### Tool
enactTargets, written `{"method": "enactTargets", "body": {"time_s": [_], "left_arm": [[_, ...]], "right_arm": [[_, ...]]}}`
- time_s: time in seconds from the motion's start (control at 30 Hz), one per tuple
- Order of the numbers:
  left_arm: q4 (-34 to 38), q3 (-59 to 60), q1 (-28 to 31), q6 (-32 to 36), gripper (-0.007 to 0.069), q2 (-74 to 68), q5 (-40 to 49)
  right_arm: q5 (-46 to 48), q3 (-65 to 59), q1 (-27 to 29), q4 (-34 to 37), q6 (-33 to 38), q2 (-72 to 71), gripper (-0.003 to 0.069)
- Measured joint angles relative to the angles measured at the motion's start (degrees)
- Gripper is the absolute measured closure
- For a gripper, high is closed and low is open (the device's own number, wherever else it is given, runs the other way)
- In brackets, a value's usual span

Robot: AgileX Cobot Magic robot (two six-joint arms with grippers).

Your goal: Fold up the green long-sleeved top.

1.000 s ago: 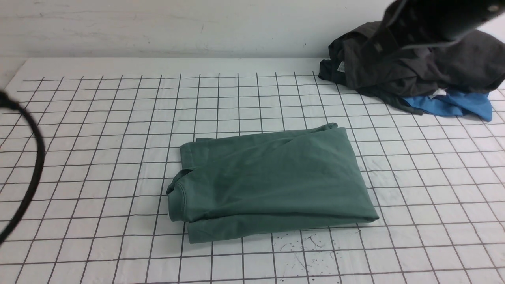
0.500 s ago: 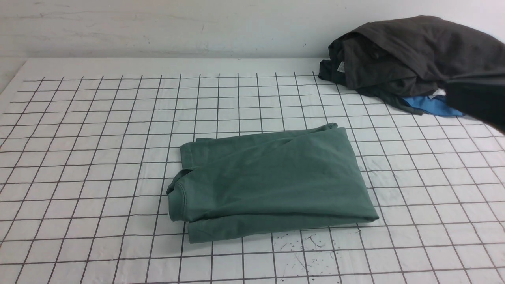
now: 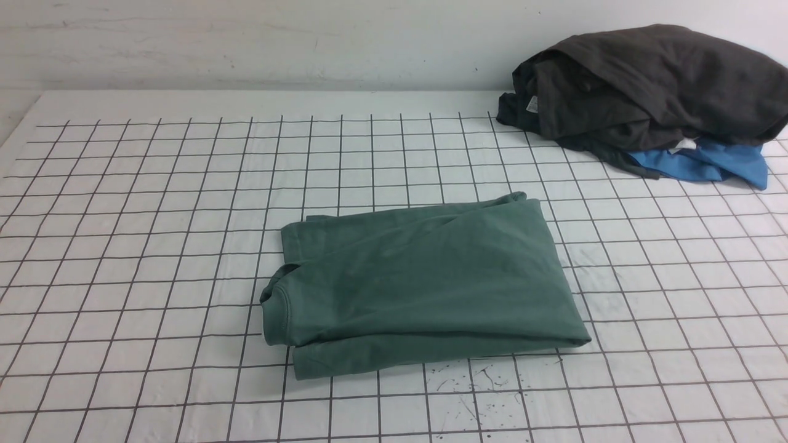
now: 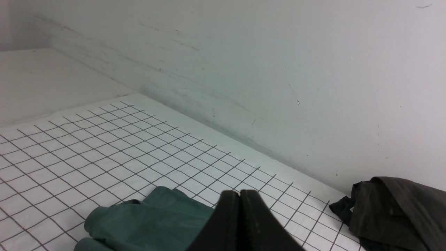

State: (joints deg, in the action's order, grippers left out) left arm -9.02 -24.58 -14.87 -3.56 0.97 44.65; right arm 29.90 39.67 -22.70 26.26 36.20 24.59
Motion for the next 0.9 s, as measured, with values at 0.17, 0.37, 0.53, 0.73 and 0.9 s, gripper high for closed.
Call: {"method": "enactTargets", "body": {"time_s": [0.17, 0.37, 0.53, 0.73, 0.9], "left_arm": [[0.0, 0.0, 0.0, 0.0, 0.0631, 0.0, 0.0], [0.0, 0.0, 0.0, 0.0, 0.0631, 0.0, 0.0], [0.0, 0.0, 0.0, 0.0, 0.0631, 0.0, 0.0], [0.0, 0.0, 0.0, 0.0, 0.0631, 0.0, 0.0], [0.0, 0.0, 0.0, 0.0, 0.0631, 0.0, 0.0]], "right_arm": [[0.1, 0.0, 0.0, 0.1, 0.0, 0.0, 0.0673], [0.2, 0.0, 0.0, 0.1, 0.0, 0.0, 0.0673], [1.0, 0.0, 0.0, 0.1, 0.0, 0.0, 0.0673], [1.1, 0.0, -1.1, -1.0, 0.0, -0.4, 0.0673], [-2.8, -3.6, 0.5, -6.4, -4.1, -2.9, 0.0673]]}}
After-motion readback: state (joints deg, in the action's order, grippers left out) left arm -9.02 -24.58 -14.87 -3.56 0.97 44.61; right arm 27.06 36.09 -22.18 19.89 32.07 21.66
